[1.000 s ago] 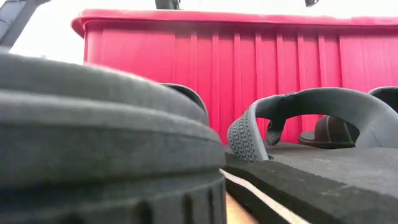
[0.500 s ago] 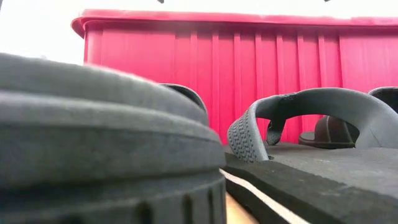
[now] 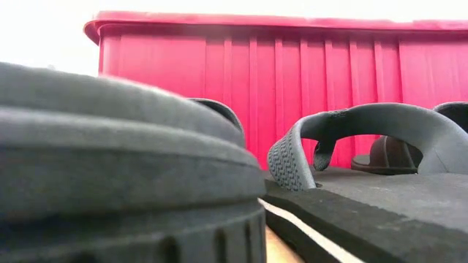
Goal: Pick and place slides into bin
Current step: Put the black slide into the red bin
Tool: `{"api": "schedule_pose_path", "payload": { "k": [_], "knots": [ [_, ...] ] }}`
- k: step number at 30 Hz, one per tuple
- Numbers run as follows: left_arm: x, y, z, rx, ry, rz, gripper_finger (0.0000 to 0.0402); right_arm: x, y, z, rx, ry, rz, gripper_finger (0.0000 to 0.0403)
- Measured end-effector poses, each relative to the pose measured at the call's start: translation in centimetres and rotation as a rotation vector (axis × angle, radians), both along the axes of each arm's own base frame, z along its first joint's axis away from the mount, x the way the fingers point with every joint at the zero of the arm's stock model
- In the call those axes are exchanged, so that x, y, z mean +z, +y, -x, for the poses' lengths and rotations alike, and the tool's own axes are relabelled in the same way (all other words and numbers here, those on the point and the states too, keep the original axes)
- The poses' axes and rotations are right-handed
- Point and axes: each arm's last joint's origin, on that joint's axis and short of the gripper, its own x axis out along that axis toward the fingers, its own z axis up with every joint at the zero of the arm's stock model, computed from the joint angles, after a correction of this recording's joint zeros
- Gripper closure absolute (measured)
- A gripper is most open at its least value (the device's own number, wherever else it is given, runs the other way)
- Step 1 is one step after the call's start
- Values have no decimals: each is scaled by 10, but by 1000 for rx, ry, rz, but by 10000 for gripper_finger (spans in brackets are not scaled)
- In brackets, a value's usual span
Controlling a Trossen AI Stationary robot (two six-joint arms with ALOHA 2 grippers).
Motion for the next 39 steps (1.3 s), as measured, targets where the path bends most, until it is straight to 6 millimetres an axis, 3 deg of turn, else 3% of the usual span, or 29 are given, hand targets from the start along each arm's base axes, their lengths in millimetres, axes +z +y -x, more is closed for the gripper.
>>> {"api": "schedule_pose_path", "payload": {
  "k": [11, 23, 27, 32, 39],
  "knots": [
    [0, -32, 5, -78, -17, 32, 210, -9, 37, 7, 177, 324, -104, 403],
    [0, -39, 8, -8, -57, 27, 210, -21, 78, 26, 258, 592, -56, 403],
    [0, -38, 8, 8, -63, 19, 210, -30, 95, 36, 200, 706, -2, 403],
    [0, -38, 8, 2, -60, 13, 210, -46, 117, 41, 74, 692, 122, 403],
    [0, -39, 8, -71, -20, -7, 210, -75, 143, 27, -62, 618, 316, 403]
  ]
}}
